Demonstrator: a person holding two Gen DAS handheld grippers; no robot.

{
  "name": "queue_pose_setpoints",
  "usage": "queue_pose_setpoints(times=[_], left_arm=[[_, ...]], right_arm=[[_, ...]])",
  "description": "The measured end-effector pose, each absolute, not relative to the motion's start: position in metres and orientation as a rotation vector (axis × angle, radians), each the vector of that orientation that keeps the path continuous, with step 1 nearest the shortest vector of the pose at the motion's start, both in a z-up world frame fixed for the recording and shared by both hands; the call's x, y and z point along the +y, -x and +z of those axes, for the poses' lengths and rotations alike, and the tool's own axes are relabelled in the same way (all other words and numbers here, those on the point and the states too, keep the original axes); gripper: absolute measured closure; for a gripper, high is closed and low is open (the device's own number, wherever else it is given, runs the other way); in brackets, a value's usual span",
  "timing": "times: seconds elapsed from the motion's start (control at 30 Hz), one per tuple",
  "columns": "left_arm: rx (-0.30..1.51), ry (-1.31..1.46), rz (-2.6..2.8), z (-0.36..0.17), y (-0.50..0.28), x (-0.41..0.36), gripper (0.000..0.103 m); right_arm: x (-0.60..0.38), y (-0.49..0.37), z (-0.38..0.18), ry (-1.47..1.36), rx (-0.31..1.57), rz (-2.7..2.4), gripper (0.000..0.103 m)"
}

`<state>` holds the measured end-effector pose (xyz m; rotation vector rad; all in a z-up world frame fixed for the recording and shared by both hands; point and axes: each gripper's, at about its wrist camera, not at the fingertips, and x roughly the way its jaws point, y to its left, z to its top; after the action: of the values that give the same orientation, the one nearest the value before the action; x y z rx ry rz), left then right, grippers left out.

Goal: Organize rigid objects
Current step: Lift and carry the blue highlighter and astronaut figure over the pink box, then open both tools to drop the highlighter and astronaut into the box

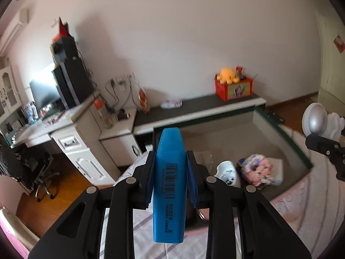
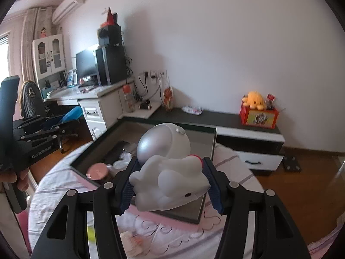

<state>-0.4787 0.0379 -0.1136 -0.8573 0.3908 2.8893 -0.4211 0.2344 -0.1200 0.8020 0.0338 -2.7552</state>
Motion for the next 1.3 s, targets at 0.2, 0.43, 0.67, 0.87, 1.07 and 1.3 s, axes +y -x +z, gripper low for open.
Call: queue_pose_setpoints(times=[0.2,0.43,0.67,0.87,1.07,1.3], left_arm=[[0.407,0.993,2.847,-0.154,0.509,0.040,0.076],[0.351,1.039,2.825,-0.173,0.517,0.032,0.076],[0.376,1.025,2.813,-0.182,0.514,0.037,0.075],[0.286,1.015,2.827,-0.179,0.512,0.029,0.045],[0.338,0.954,2.866,-0.174,0.504,0.036,0.011],[0.315,0.928,2.925,-0.168,0.502,0.027,0.004]], right_arm=[[0.236,0.465,-0.161,-0.936,0.029,-2.712,0.044],[0.231,0.477,-0.181,-0.982,0.075,-2.712,0.043],[0.226,0.473,-0.181,-0.931,0.114,-2.753,0.043],[0.225,0.471,-0.182,-0.901,0.121,-2.777,0.041],[0.222,0.470,-0.183,-0.889,0.131,-2.781,0.037],[0.222,0.466,-0.180,-0.847,0.128,-2.796,0.026]])
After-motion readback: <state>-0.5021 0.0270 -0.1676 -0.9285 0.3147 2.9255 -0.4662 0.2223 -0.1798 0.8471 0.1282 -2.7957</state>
